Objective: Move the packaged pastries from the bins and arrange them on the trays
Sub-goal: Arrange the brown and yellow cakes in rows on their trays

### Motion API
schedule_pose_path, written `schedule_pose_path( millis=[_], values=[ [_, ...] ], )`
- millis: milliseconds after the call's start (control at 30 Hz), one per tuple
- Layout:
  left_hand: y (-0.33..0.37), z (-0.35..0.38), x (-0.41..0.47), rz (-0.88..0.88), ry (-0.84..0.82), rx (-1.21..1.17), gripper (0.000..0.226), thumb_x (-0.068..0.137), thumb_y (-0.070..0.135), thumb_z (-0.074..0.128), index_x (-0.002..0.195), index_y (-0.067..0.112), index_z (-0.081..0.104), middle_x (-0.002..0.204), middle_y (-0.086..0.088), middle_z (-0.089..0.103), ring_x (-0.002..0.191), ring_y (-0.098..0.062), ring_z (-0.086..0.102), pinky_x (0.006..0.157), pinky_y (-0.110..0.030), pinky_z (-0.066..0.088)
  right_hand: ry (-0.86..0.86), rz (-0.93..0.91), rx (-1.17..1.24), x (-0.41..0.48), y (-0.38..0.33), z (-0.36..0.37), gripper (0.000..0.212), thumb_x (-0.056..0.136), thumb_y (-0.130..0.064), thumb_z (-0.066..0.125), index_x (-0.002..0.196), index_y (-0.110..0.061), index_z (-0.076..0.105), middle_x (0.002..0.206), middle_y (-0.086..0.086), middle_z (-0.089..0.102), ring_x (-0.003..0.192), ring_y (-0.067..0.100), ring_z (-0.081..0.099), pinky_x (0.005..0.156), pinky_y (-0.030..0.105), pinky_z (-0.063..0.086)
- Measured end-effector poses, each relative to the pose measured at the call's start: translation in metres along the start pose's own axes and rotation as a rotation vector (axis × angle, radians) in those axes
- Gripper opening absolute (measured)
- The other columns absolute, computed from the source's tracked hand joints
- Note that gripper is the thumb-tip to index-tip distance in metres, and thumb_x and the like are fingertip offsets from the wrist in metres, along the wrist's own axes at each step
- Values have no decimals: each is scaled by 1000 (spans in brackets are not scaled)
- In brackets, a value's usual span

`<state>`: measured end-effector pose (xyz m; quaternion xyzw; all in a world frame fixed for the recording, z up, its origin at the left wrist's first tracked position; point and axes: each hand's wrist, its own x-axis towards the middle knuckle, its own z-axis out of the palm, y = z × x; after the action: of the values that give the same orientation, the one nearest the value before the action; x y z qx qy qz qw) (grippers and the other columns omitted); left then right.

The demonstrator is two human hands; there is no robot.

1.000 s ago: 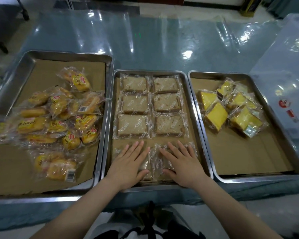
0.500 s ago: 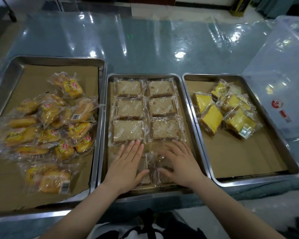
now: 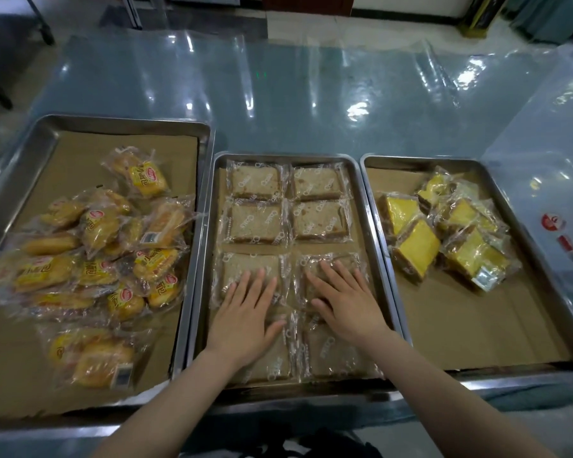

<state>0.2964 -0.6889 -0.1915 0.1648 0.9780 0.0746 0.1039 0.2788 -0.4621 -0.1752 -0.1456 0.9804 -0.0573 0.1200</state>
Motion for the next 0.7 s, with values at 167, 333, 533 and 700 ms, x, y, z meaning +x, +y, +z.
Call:
schedule_pose_path(
  millis=[167, 333, 533, 700],
  values=[
    [5, -1, -2, -21, -10, -13, 79, 83, 71, 0, 146, 28, -18, 154, 0, -24, 139, -21, -26, 111, -36, -12, 46, -2, -13, -5, 0, -5, 53, 96, -52, 32, 147, -38, 28, 157, -4, 22, 146, 21, 10, 117, 40, 1],
    [7, -2, -4, -29, 0, 43, 77, 87, 69, 3, 148, 23, -10, 156, -3, -14, 142, -22, -18, 112, -39, -8, 55, -20, -19, 2, 3, -5, 60, 93, -59, 28, 148, -43, 13, 160, 0, 7, 146, 26, -6, 117, 46, -3],
    [7, -7, -3, -28, -4, 73, 72, 91, 63, 18, 149, 21, 16, 156, -5, 12, 143, -29, 10, 112, -54, 8, -69, -38, -129, 15, 5, 6, 69, 83, -75, 1, 137, -46, -33, 154, -3, -26, 137, 30, -34, 106, 54, -26],
    [6, -8, -4, -28, -32, 67, 76, 87, 69, 11, 149, 27, -3, 157, 1, -7, 143, -25, -9, 112, -51, -6, -110, -46, -141, 17, 4, 3, 75, 80, -77, 2, 137, -44, -35, 154, -1, -27, 138, 32, -30, 109, 61, -16]
  ],
)
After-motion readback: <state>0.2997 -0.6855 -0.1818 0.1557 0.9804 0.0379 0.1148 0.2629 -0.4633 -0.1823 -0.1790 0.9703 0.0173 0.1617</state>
